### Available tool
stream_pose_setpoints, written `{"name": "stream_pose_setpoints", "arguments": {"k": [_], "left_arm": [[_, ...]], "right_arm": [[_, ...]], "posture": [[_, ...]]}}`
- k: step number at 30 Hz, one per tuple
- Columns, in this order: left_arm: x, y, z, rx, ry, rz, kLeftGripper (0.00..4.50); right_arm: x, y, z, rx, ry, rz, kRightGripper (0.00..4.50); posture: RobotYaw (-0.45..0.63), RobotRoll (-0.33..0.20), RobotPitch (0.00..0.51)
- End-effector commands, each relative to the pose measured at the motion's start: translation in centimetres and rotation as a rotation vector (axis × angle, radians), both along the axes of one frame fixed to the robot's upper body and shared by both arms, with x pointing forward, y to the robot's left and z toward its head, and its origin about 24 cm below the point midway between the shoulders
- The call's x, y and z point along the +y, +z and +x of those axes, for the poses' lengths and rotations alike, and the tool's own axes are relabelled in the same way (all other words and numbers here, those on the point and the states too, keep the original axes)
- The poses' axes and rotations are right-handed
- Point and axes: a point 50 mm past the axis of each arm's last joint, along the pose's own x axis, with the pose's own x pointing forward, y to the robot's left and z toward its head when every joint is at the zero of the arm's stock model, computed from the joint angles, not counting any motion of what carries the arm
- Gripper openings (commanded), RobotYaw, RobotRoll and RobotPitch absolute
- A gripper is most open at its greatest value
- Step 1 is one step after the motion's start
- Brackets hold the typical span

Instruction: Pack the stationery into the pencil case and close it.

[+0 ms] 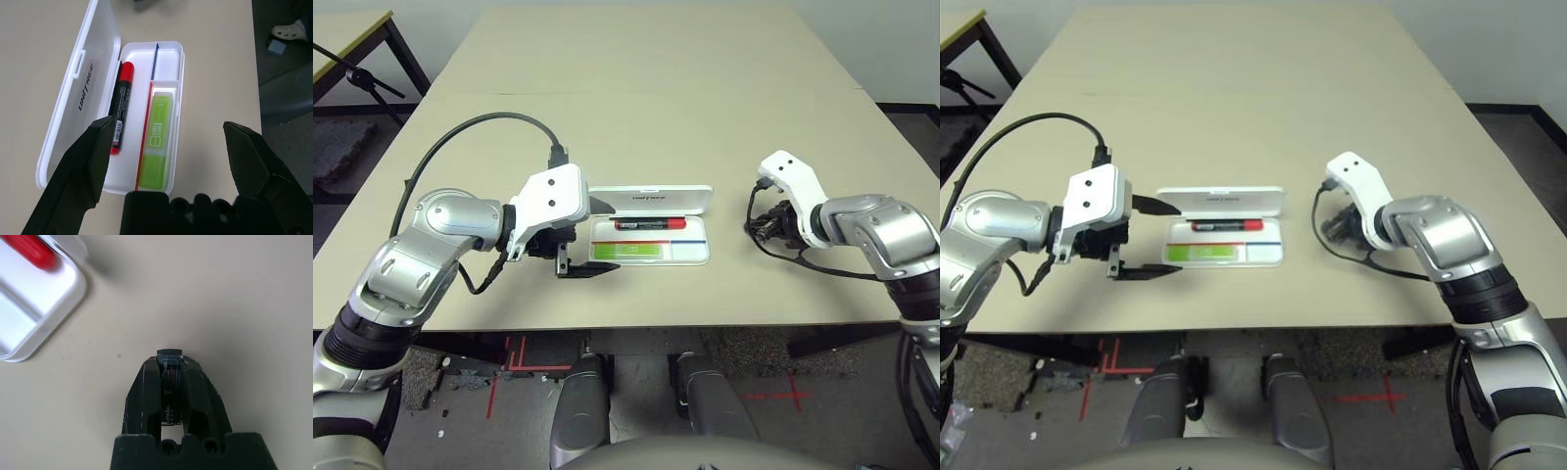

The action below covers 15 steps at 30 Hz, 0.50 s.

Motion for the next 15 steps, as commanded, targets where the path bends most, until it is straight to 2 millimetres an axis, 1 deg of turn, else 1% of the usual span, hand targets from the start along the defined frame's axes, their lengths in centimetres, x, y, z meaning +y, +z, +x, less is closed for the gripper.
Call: {"name": "stream_pose_setpoints", "arguments": {"k": [1,5,7,9,15], "left_arm": [[0.4,-0.4,0.1,0.007,0.01,0.016,4.5],[0.5,-0.4,0.2,0.005,0.012,0.017,4.5],[0.5,-0.5,0.2,0.004,0.014,0.019,4.5],[0.6,-0.5,0.2,0.003,0.015,0.019,4.5],[0.7,-0.7,0.1,0.005,0.022,0.021,4.5]], "right_arm": [[0.4,0.8,-0.4,-0.063,0.232,0.017,0.29],[0.4,0.8,-1.2,-0.08,0.458,-0.022,0.29],[0.6,0.6,-1.7,-0.059,0.56,-0.035,0.29],[0.8,0.5,-1.9,-0.047,0.608,-0.039,0.29],[2.3,1.0,-1.8,-0.054,0.69,-0.031,0.29]], "posture": [[-0.03,0.0,0.122],[-0.03,0.0,0.122],[-0.02,0.0,0.122],[-0.02,0.0,0.123],[-0.01,0.0,0.126]]}}
